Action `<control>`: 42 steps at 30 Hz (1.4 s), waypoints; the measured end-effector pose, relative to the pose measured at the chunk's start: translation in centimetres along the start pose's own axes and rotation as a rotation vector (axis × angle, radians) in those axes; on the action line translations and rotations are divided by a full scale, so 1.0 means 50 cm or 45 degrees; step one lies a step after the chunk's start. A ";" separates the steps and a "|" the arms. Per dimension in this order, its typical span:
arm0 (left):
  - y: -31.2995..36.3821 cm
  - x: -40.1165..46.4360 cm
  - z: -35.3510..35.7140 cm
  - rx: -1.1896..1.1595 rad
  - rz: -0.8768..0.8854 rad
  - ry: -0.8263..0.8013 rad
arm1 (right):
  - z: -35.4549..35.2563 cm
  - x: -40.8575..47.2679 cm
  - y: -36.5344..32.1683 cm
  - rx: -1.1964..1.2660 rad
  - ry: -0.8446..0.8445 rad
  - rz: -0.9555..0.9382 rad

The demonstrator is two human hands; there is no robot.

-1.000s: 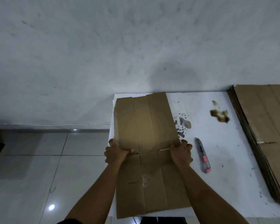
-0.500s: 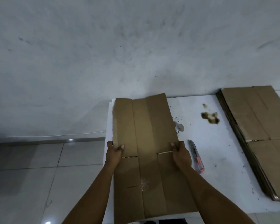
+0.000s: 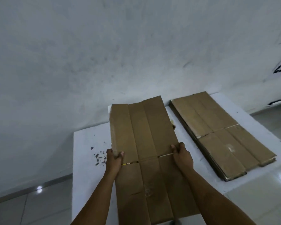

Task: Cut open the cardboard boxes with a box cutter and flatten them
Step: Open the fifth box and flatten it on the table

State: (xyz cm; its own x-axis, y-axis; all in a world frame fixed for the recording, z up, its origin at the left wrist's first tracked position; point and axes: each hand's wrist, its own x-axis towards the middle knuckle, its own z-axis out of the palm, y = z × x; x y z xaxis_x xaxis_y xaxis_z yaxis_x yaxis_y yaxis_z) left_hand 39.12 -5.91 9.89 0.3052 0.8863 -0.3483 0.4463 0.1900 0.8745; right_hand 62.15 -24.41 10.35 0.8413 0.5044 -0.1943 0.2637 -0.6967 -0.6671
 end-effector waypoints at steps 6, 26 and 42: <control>0.071 -0.009 0.161 0.036 0.086 -0.100 | -0.125 0.061 0.105 0.100 0.103 0.072; 0.244 -0.042 0.710 -0.127 -0.085 -0.215 | -0.515 0.430 0.388 -0.107 0.061 0.051; 0.267 0.062 0.854 0.411 -0.170 -0.043 | -0.511 0.660 0.451 -0.274 -0.159 0.083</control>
State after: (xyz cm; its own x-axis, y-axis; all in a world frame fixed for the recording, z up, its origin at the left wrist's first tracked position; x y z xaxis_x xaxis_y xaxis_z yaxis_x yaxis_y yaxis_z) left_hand 81.94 -18.64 6.08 0.2512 0.8474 -0.4678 0.7253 0.1553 0.6707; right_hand 107.91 -36.50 7.25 0.7987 0.5044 -0.3280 0.3161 -0.8156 -0.4846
